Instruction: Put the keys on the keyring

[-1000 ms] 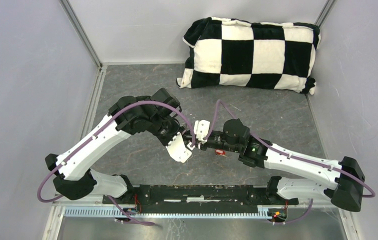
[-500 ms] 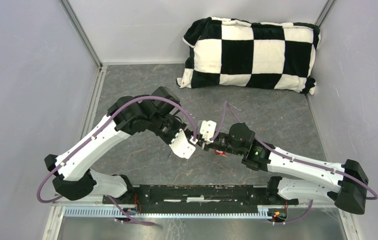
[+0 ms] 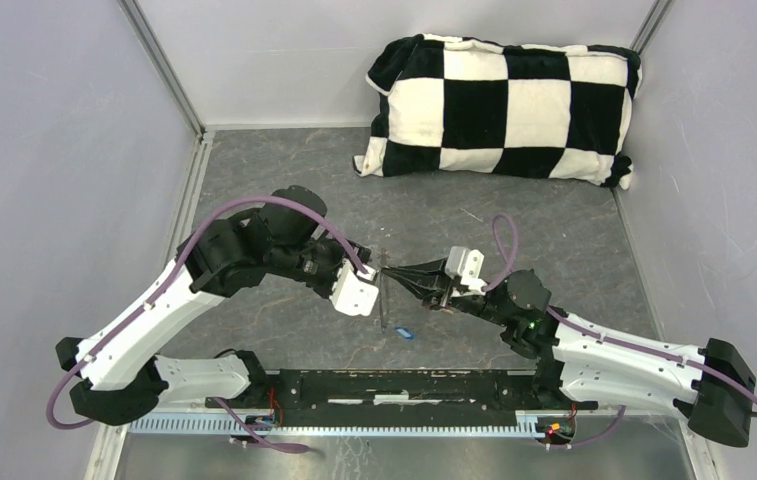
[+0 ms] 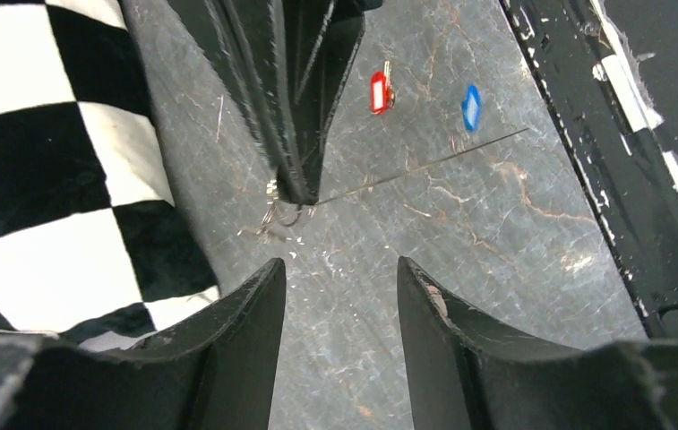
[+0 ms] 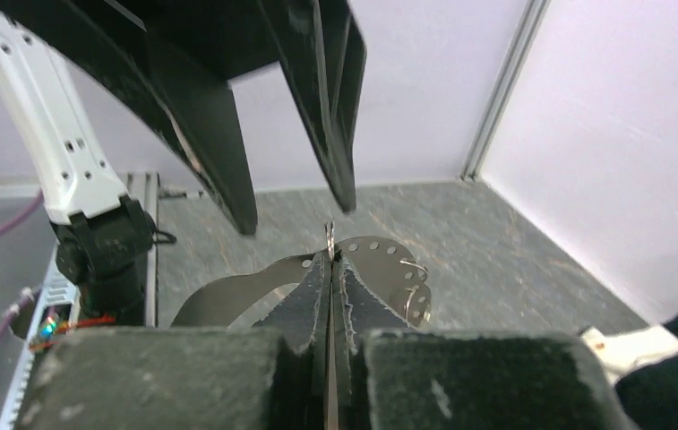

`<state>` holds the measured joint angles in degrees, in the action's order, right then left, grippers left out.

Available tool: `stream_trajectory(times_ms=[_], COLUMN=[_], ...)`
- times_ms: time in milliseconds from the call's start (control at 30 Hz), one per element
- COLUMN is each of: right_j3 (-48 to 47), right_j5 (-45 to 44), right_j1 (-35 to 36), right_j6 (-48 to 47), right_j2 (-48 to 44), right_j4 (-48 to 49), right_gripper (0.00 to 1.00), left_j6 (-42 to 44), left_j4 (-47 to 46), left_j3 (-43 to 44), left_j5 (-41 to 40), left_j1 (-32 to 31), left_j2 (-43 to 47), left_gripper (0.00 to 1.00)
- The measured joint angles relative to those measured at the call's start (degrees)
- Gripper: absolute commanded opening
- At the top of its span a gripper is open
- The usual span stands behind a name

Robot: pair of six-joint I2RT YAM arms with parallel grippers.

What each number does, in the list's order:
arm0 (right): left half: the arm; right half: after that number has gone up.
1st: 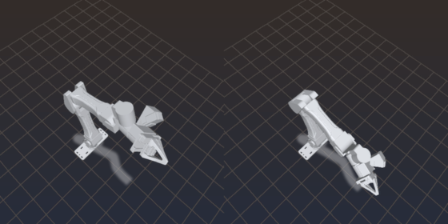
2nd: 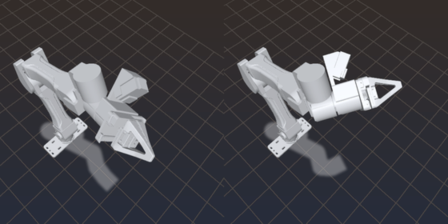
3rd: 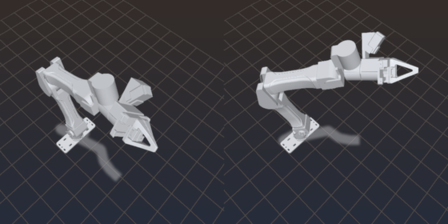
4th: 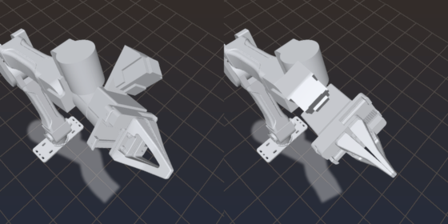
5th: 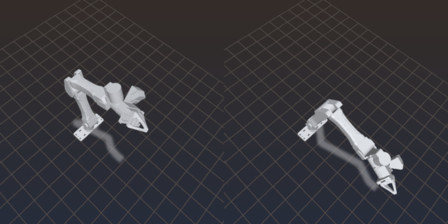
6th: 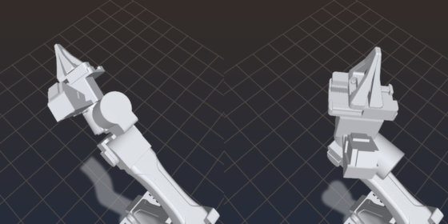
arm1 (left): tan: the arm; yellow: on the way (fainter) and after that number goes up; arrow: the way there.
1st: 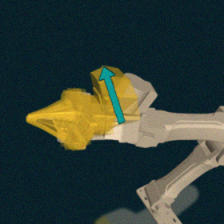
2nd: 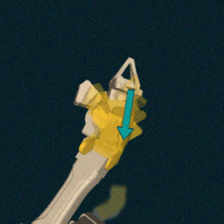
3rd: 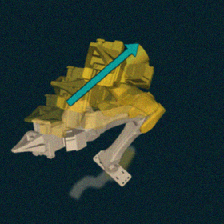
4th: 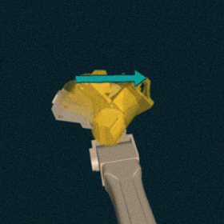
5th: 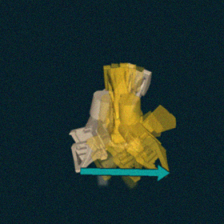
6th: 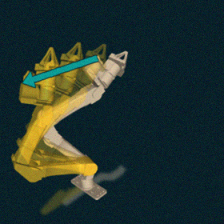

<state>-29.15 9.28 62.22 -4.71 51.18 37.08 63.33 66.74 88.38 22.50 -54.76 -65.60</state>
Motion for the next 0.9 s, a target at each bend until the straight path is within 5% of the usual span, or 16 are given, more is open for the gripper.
stream_trajectory(times_ms=[300, 533, 900], right_j3=[0.2, 0.2, -0.5], right_j5=[5.1, 7.0, 9.2], right_j1=[-0.1, -0.2, -0.2], right_j6=[3.6, 4.0, 4.1], right_j2=[0.8, 1.1, 2.4], right_j4=[6.3, 7.6, 7.8], right_gripper=[0.01, 0.01, 0.01], left_j6=[-11.1, -15.6, -16.6], left_j4=[-7.8, -8.5, -6.9], left_j3=[-4.4, -4.4, -4.4], left_j5=[2.1, 4.7, 5.2], left_j1=[0.0, 0.0, 0.1], left_j2=[1.2, 1.5, 2.0], left_gripper=[0.46, 0.26, 0.27])
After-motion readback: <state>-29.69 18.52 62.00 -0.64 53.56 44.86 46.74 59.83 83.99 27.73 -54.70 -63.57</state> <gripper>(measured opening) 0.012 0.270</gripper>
